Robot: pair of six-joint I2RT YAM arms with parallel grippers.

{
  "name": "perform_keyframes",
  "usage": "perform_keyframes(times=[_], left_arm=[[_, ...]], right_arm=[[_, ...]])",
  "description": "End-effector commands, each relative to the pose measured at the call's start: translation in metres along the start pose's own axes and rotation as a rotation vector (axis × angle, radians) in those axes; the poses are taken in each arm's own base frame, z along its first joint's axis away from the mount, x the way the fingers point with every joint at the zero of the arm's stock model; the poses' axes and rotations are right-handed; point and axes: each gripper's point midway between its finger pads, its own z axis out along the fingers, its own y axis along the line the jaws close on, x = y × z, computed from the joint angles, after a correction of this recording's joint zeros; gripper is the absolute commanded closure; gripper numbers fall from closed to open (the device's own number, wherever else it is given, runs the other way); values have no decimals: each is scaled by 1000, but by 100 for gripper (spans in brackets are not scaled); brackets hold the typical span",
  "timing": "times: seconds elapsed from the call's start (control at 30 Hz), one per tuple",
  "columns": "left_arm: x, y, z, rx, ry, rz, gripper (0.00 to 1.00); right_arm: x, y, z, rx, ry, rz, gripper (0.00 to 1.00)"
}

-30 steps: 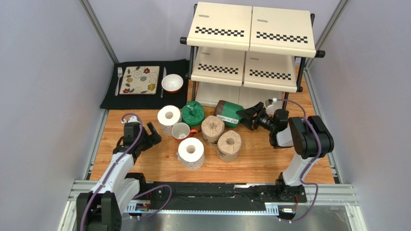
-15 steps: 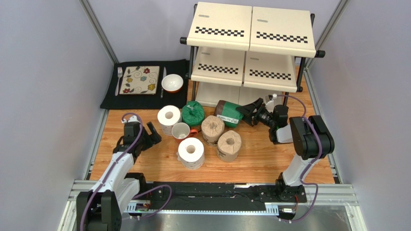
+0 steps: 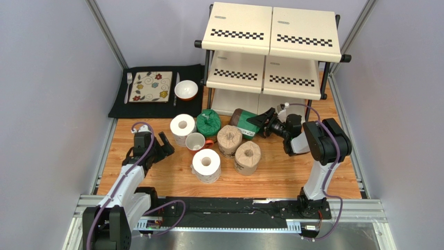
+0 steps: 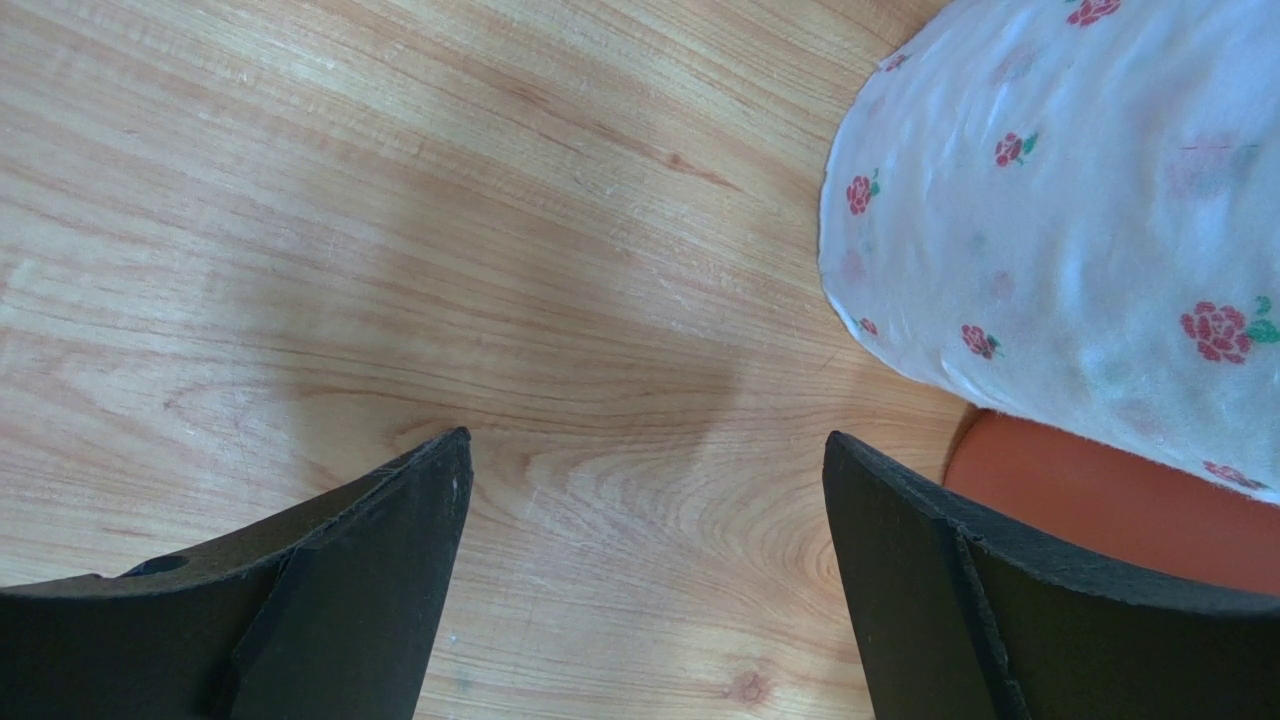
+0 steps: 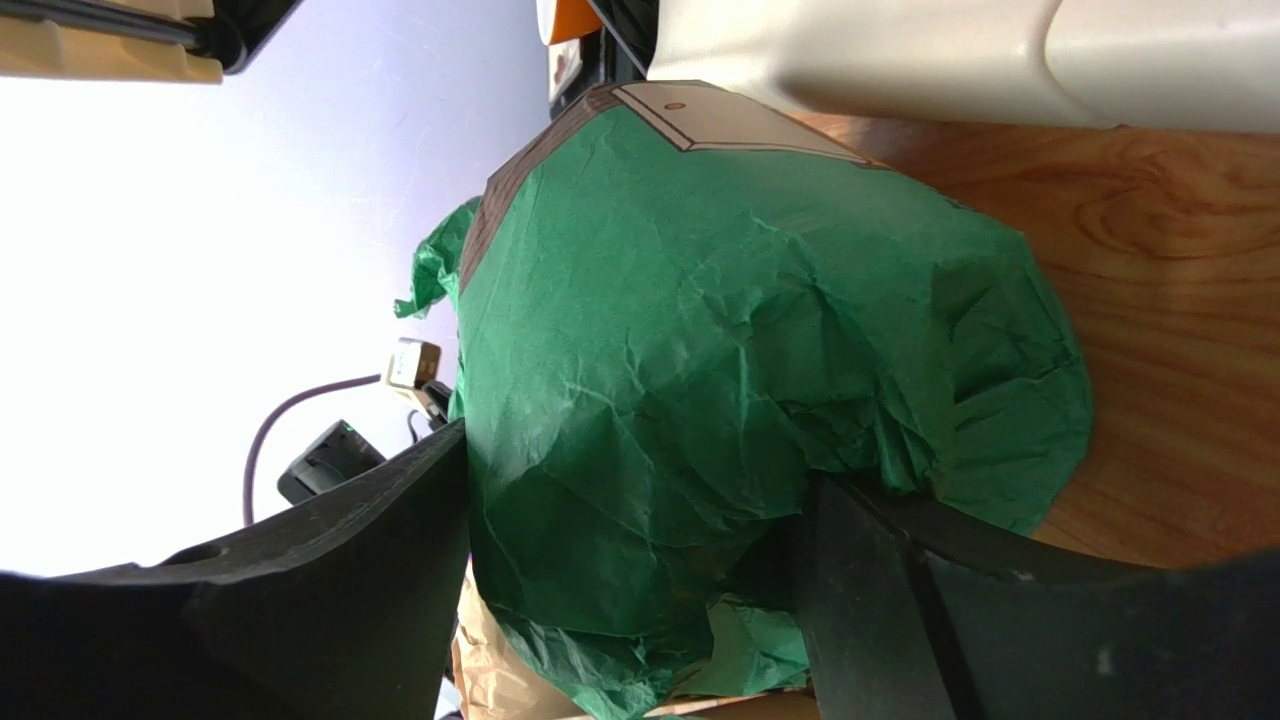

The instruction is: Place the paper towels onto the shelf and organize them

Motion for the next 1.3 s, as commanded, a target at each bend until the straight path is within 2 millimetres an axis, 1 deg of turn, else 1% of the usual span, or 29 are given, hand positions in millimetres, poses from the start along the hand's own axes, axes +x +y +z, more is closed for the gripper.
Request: perform_keyframes(times=[0.0,0.1,0.2,0.23,0.3,0.33,0.43,0.47,0.5,0.53,0.57,0.6,0.63,0.67,0.7,0.73,0.77,0.8,0.83,0.87,0.9,0.93,0.97,1.0,1.03,1.07,1.1,1.13,1.27], left_arm=[[-11,-4,-3,9,-21,10,4],[-11,-5,-3,9,-23,10,4],[-10,-4,-3,7,-21,8,4],[-10,-5,-3,11,-20,9,4],[-11,-4,-3,9,-21,8,4],[-10,-4,-3,7,-21,8,4],[-10,-5,-3,10,-21,9,4],[-10,-4,-3,5,-18,10,4],[-11,-4,-3,5,-20,8,4],[-10,-4,-3,5,-18,10,4],[-11,-4,-3,5,-21,10,4],[-10,-3,-3,5,-20,10,4],[-11,-4,-3,7,-21,10,4],[-11,-4,-3,7,-21,10,4],[-10,-4,-3,6,-19,12,4],[-10,-4,-3,5,-19,12,4],[-11,-4,-3,5,-21,11,4],[-11,-4,-3,6,-21,11,4],[-10,-4,-3,6,-17,9,4],[-10,-5,-3,9,-16,9,4],[-10,-5,-3,9,-18,5,4],[-9,-4,-2,7,-13,3,4],[-9,-5,-2,13,-12,0,4],[-8,-5,-2,13,-9,-3,4],[-7,-5,-2,14,-5,-3,4],[-6,-6,-1,16,0,-2,4],[-6,-6,-1,17,-1,-3,4],[-6,-5,-1,16,2,-3,4],[-8,-8,-2,25,-4,2,4]], right_arm=[[-8,12,7,-73,-33,-1,27],[-8,11,8,-83,-35,8,33],[-8,10,9,-95,-36,18,41],[-8,11,9,-106,-37,15,46],[-9,15,9,-122,-38,18,51],[-10,18,9,-135,-40,13,58],[-13,30,8,-165,-45,-4,66],[-13,33,7,-167,-47,-10,67],[-16,44,6,-185,-52,-32,69],[-16,42,6,-163,-49,-39,71],[-17,46,5,-159,-51,-50,72],[-19,61,2,-175,-59,-84,73],[-19,58,2,-134,-53,-103,73],[-20,62,1,-119,-56,-121,73],[-23,81,-4,-129,-68,-174,73],[-24,75,-3,-39,-44,-146,73],[-28,73,-6,17,-51,-244,73],[-32,92,-13,41,-66,-309,73],[-29,82,-20,176,-26,-279,72],[-38,78,-28,252,-50,-380,72],[-41,88,-38,280,-64,-418,72],[-29,73,-51,378,-16,-393,73],[-35,79,-57,409,-39,-424,73],[-35,84,-66,422,-44,-460,73],[-29,80,-75,461,-28,-449,73],[-28,79,-80,476,-32,-453,73],[-26,86,-85,471,-40,-471,73],[-22,84,-91,490,-36,-465,73],[-18,84,-106,510,-71,-474,73]])
